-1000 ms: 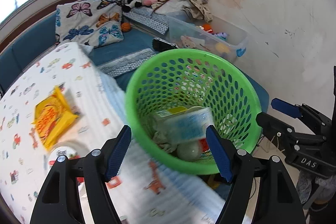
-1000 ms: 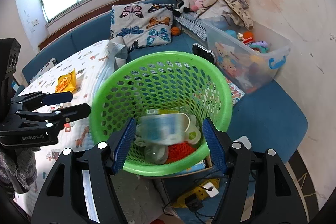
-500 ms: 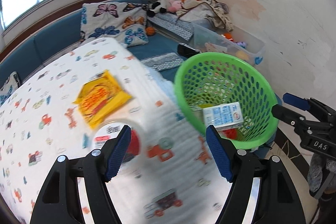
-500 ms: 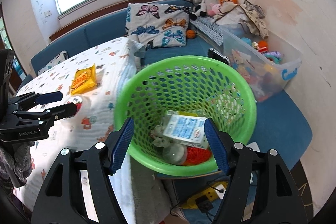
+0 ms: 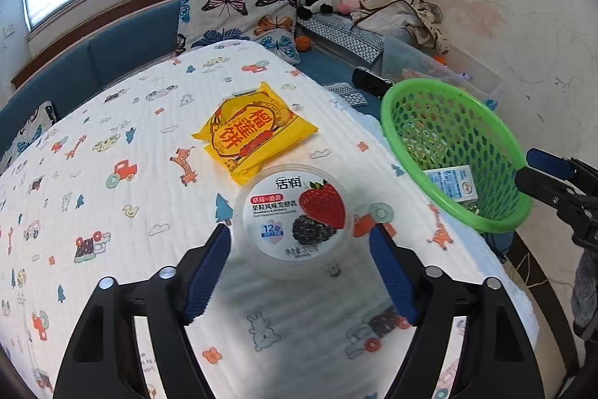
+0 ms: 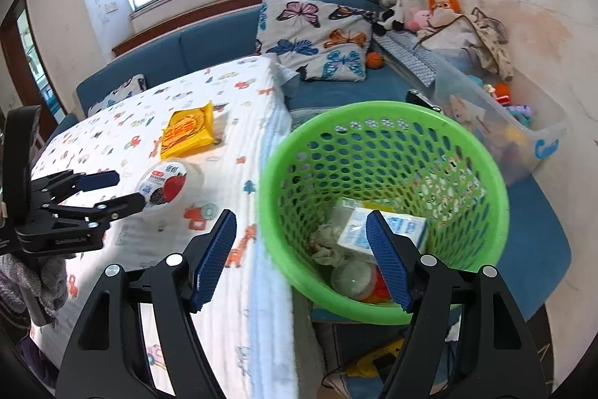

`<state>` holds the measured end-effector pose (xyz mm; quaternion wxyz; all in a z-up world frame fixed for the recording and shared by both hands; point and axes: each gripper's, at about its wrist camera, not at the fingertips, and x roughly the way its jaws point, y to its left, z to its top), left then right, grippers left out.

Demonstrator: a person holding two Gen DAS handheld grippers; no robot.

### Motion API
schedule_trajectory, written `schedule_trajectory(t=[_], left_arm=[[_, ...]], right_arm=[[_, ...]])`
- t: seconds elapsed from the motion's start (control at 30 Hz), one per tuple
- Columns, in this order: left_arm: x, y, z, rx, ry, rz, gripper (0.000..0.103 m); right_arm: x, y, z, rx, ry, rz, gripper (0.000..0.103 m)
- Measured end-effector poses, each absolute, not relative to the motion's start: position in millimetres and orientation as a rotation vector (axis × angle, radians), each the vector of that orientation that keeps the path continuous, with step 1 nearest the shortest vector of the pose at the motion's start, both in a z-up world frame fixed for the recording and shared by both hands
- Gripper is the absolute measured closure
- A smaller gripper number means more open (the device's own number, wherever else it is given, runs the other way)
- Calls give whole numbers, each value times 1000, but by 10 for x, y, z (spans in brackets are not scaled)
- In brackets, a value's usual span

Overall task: Collect trash
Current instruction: 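Move the left tool over the yogurt tub and grasp it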

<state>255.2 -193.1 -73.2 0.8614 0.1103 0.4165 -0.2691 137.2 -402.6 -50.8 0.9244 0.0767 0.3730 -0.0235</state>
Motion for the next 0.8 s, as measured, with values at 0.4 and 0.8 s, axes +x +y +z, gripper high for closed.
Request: schedule_trajectory(t=[0.4,0.8], left_arm=[[2795,-2066,-1007,274,926,-555,15],[2822,-2137,-1082,282,907,-570,16]], right_arm=[[1534,-3881,-561,140,787,-16,31],[1657,-3806,-607,122,810,-3,31]])
